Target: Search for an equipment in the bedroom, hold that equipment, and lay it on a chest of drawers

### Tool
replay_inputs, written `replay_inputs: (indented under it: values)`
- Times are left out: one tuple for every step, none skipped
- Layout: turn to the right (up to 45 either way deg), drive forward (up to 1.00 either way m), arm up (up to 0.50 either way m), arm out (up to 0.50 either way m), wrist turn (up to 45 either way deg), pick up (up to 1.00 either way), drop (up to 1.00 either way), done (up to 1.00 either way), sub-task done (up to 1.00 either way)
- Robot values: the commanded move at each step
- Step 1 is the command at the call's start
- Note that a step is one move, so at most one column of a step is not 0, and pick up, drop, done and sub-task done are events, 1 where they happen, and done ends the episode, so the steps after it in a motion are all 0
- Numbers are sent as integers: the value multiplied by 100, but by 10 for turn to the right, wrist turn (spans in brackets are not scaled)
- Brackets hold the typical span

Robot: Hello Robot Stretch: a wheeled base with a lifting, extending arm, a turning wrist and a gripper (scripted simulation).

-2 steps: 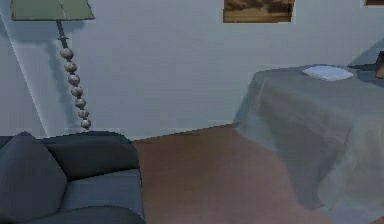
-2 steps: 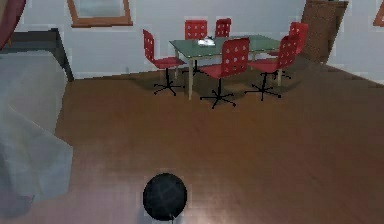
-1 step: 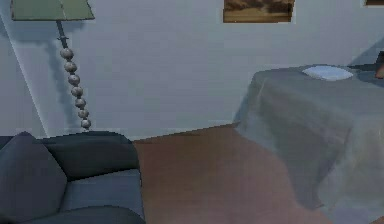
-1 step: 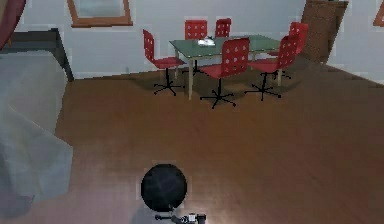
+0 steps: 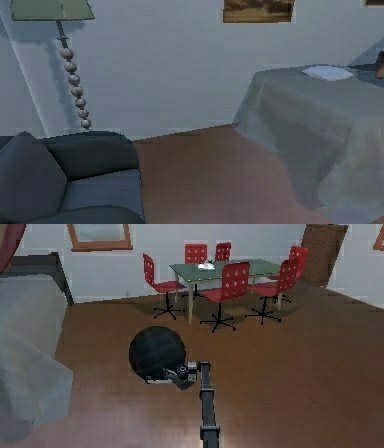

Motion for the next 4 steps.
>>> replay_inputs:
  values:
    - [0,0,36,0,0,0,0,0,0]
    - [0,0,0,0,-450,0,0,0,0]
    - [0,0,0,0,-420,0,0,0,0]
    - [0,0,0,-48,0,0,0,0,0]
